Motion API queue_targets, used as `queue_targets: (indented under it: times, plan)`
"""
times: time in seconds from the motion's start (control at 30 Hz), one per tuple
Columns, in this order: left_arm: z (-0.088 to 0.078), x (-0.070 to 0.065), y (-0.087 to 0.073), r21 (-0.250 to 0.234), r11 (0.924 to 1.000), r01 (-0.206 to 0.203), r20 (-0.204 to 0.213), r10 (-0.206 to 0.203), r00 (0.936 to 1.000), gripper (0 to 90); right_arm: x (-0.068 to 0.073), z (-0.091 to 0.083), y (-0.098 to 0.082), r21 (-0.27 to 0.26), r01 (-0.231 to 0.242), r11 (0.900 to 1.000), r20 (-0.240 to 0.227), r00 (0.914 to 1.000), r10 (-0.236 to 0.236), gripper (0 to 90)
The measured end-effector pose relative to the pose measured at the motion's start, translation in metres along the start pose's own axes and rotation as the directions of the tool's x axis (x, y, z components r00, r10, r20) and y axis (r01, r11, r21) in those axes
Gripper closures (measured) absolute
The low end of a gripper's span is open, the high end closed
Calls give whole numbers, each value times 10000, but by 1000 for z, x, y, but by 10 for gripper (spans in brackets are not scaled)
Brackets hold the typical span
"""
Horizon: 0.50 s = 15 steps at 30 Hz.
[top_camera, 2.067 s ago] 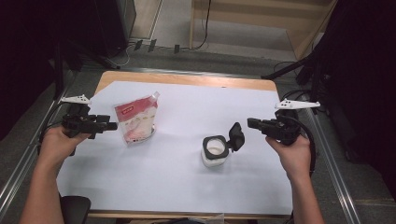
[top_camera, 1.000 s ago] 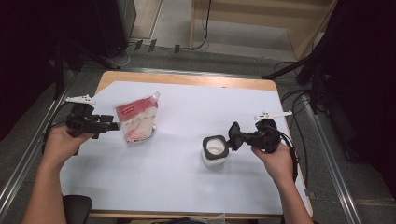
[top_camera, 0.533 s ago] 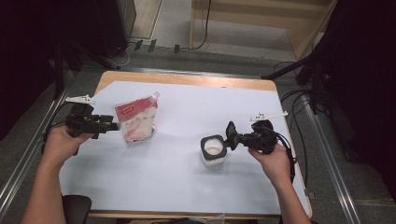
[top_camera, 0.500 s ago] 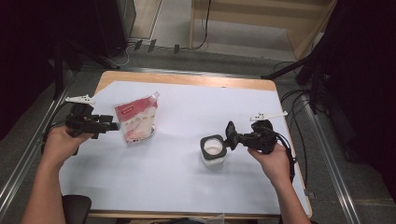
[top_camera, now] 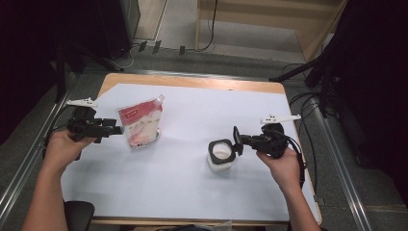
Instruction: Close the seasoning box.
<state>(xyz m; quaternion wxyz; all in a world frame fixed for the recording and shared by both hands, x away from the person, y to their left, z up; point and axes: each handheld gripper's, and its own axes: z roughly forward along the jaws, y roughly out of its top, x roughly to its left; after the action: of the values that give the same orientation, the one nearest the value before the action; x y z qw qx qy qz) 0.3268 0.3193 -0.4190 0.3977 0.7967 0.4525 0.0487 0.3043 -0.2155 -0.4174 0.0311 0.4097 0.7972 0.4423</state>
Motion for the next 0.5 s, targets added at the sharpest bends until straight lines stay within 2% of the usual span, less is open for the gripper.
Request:
queue_targets:
  times: [0.13, 0.5]
  plan:
    - [0, 0, 0, -18, 10000, 11, -1, -11, 10000, 407, 7, 8, 0, 266, 341, 9991, 3, 9994, -341, 900]
    - [1, 0, 0, 36, 10000, -19, 6, 19, 10000, 405, 9, 18, -2, 620, 450, 9971, -207, 9988, -438, 900]
